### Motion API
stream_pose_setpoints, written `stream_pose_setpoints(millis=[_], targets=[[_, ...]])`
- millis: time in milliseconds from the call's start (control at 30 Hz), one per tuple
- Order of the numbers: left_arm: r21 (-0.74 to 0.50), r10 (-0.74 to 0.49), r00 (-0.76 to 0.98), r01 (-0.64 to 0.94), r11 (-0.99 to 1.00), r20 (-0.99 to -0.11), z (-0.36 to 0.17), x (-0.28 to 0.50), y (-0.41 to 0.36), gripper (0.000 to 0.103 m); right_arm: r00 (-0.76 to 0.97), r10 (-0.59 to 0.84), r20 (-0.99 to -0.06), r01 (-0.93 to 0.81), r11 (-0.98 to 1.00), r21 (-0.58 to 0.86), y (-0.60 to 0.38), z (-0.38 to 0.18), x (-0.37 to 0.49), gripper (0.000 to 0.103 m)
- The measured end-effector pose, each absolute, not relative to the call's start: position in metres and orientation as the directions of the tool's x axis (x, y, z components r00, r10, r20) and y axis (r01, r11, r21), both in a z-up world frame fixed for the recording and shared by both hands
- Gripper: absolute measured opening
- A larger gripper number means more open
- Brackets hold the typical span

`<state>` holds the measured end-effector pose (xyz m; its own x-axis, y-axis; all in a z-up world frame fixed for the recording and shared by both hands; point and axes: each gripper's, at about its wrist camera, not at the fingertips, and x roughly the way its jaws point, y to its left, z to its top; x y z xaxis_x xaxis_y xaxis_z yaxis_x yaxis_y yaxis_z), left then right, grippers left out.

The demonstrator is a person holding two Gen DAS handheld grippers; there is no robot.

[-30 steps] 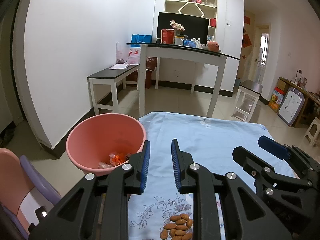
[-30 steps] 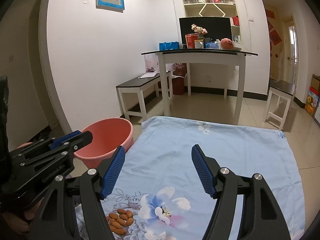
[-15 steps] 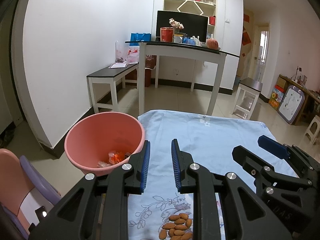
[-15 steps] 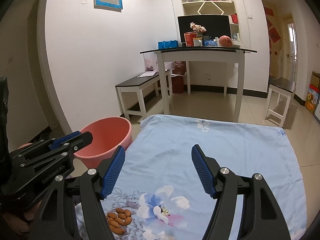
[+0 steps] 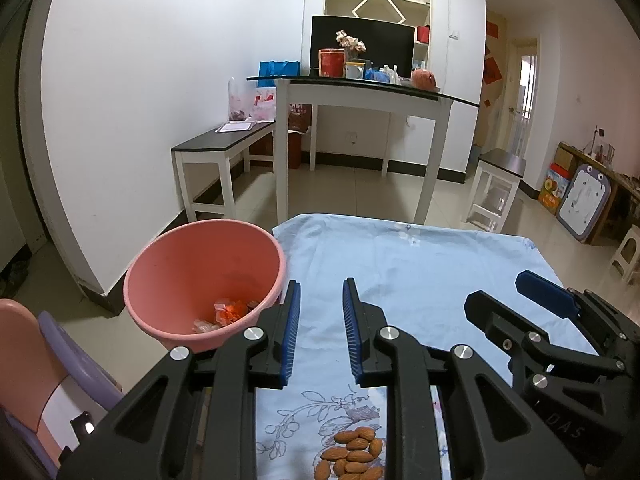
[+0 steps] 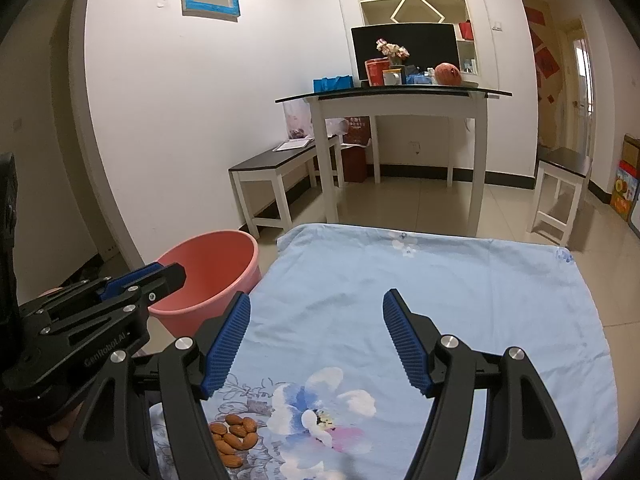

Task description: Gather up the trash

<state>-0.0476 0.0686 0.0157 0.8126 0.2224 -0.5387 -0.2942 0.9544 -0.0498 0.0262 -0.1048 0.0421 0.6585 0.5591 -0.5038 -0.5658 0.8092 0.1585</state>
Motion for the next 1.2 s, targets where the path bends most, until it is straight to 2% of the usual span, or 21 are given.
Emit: stream_pose_setpoints(millis=[1200], targets=[[-0.005,0.213,0.791,-0.263,0.965,-0.573,0.006,-0.022,0.052,0.022,0.647,0.553,-0.525,-0.536,0.82,0.203,-0.122,0.025,0.047,0.068]])
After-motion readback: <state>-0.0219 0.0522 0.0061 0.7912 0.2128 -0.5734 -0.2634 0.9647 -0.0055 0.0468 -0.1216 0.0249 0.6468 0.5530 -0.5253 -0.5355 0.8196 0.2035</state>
